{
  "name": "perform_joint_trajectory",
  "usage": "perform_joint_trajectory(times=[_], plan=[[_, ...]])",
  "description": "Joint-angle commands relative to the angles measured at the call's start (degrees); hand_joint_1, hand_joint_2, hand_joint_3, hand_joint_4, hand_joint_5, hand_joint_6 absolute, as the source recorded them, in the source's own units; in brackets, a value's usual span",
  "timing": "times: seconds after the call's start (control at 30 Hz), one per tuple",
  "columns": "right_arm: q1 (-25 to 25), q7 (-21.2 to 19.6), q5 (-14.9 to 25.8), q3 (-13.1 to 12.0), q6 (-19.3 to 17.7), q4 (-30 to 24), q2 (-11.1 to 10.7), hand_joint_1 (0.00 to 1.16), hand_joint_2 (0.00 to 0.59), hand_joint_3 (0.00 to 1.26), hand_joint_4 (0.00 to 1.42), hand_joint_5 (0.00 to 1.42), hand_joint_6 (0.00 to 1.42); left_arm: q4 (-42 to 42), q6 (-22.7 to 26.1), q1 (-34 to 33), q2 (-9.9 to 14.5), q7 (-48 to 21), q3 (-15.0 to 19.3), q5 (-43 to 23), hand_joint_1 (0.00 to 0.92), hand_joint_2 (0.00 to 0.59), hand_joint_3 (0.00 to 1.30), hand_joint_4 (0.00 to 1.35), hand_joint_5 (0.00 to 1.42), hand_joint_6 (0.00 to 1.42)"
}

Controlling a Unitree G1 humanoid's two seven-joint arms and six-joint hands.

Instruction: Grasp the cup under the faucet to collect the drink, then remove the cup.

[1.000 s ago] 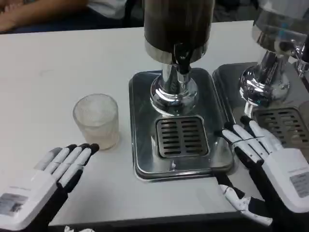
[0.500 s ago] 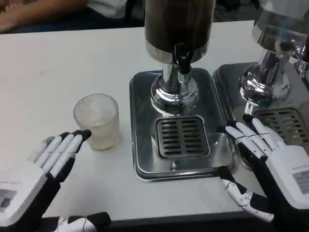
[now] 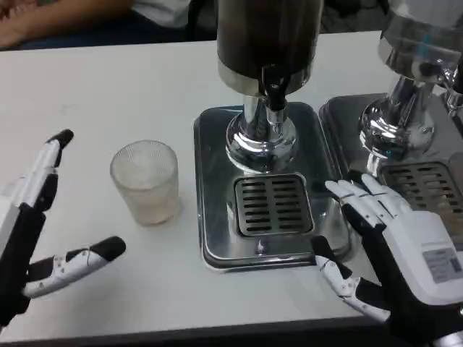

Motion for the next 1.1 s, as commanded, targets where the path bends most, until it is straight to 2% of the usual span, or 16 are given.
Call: perform_joint_trajectory(times=[0.03,0.1,0.23,0.43,0.6,0.8,1.1], plan=[[-1.3,-1.4,0.6,0.4,0.1,0.7,0.5,0.33,0.478,0.22,0.22,0.13,0.17,9.8,-1.4,-7.8,0.2,1.8,-2.3,-1.6,0.025,0.0,0.0,0.0,0.08,0.14],[-2.0,-1.9,0.2,0.8,0.1,0.8,0.8,0.33,0.478,0.24,0.24,0.14,0.18,16.3,-1.6,-13.1,0.3,3.7,-4.4,0.0,0.097,0.0,0.0,0.0,0.1,0.15],[-3.6,-2.6,-0.5,2.0,0.5,2.1,1.5,0.33,0.478,0.25,0.27,0.16,0.19,25.8,-2.7,-19.9,1.0,6.5,-8.1,1.9,0.164,0.003,0.0,0.0,0.12,0.19],[-4.6,-4.0,-1.9,3.8,0.5,2.1,2.2,0.33,0.478,0.26,0.28,0.16,0.19,37.3,-3.0,-29.0,1.4,9.3,-15.2,5.4,0.2,0.003,0.0,0.0,0.13,0.19],[-4.6,-4.2,-2.1,4.1,0.7,1.5,2.0,0.33,0.478,0.27,0.28,0.17,0.21,43.1,-4.2,-33.3,1.1,9.4,-19.1,5.5,0.213,0.006,0.0,0.0,0.17,0.2],[-4.8,-4.2,-1.7,3.9,0.6,1.4,1.9,0.33,0.478,0.27,0.28,0.18,0.22,47.0,-4.3,-35.9,0.0,8.7,-21.2,4.4,0.239,0.015,0.0,0.0,0.22,0.24],[-5.4,-3.2,-0.2,3.6,0.2,1.1,1.4,0.33,0.478,0.28,0.29,0.19,0.23,49.8,-3.3,-37.9,-1.5,6.1,-21.9,1.2,0.288,0.026,0.03,0.04,0.3,0.32]])
